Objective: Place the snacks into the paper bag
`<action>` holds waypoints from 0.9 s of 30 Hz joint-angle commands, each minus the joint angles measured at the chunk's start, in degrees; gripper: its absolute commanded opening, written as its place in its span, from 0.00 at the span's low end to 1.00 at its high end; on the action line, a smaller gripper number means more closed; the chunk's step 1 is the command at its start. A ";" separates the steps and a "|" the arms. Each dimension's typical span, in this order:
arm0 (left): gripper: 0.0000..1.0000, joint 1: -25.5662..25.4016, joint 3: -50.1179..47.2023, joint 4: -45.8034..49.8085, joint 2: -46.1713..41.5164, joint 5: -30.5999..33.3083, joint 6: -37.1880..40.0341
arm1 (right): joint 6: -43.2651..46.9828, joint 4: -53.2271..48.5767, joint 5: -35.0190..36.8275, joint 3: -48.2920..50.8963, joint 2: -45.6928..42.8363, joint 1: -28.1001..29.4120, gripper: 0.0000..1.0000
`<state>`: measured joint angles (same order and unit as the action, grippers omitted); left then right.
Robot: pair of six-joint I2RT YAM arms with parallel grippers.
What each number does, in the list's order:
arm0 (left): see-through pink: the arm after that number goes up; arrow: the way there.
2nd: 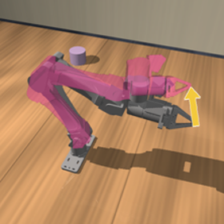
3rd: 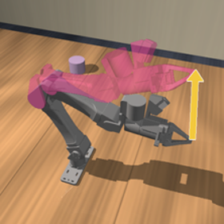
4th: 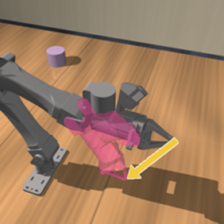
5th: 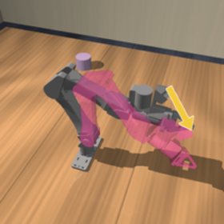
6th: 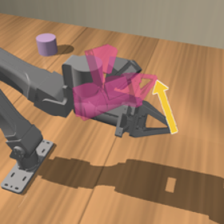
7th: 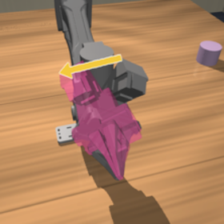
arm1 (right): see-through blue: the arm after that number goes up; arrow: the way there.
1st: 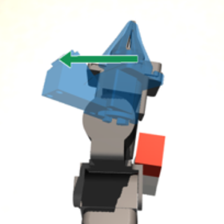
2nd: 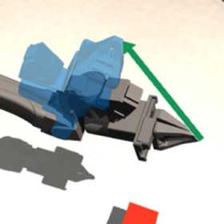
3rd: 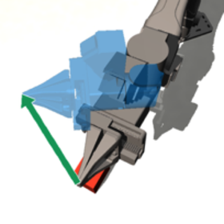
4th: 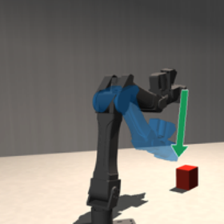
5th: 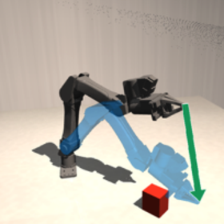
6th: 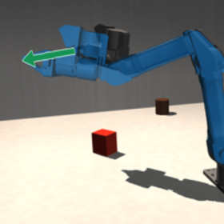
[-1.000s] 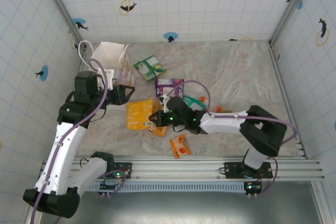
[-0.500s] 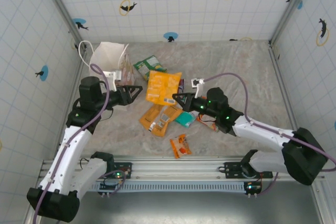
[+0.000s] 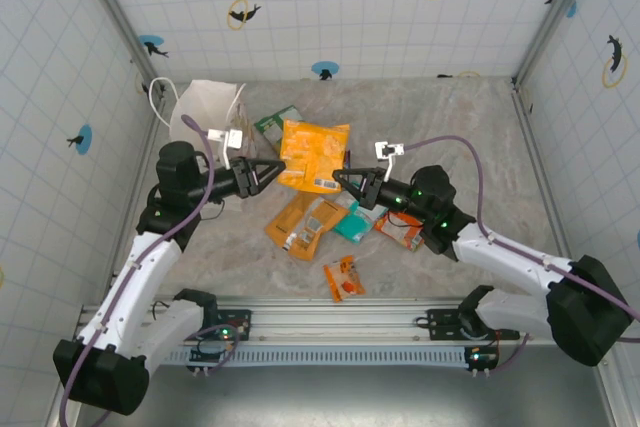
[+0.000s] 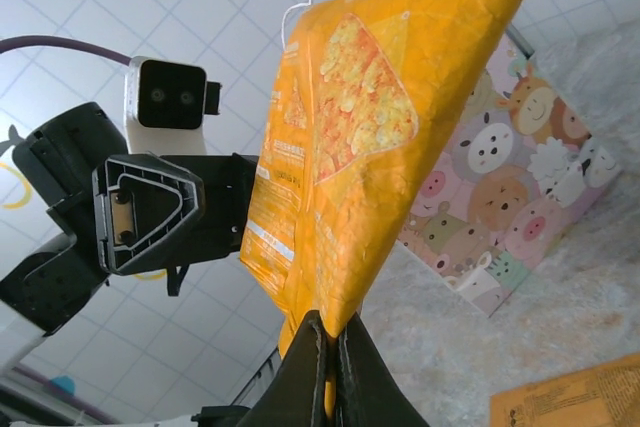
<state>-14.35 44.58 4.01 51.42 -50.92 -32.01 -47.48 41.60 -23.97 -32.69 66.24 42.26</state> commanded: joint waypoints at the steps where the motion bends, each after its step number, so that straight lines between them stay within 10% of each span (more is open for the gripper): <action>1: 0.54 -0.70 -0.72 -2.87 0.48 -2.09 -0.43 | -1.21 6.31 -2.02 -0.38 1.17 -0.04 0.00; 16: 0.01 -1.91 3.00 1.30 0.93 0.74 1.09 | 0.32 1.02 -0.85 -2.47 1.24 0.53 0.10; 22: 0.00 -1.83 10.87 12.91 3.62 8.82 7.20 | 1.42 -2.82 5.30 -1.55 -0.74 0.91 0.40; 27: 0.00 -1.81 22.88 20.64 6.27 23.53 13.53 | 3.25 -7.57 6.81 -1.50 -1.28 1.74 0.45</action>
<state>-16.14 62.17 18.98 56.90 -37.50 -24.18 -46.04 36.91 -19.46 -32.95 66.13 43.33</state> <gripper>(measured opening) 0.047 0.445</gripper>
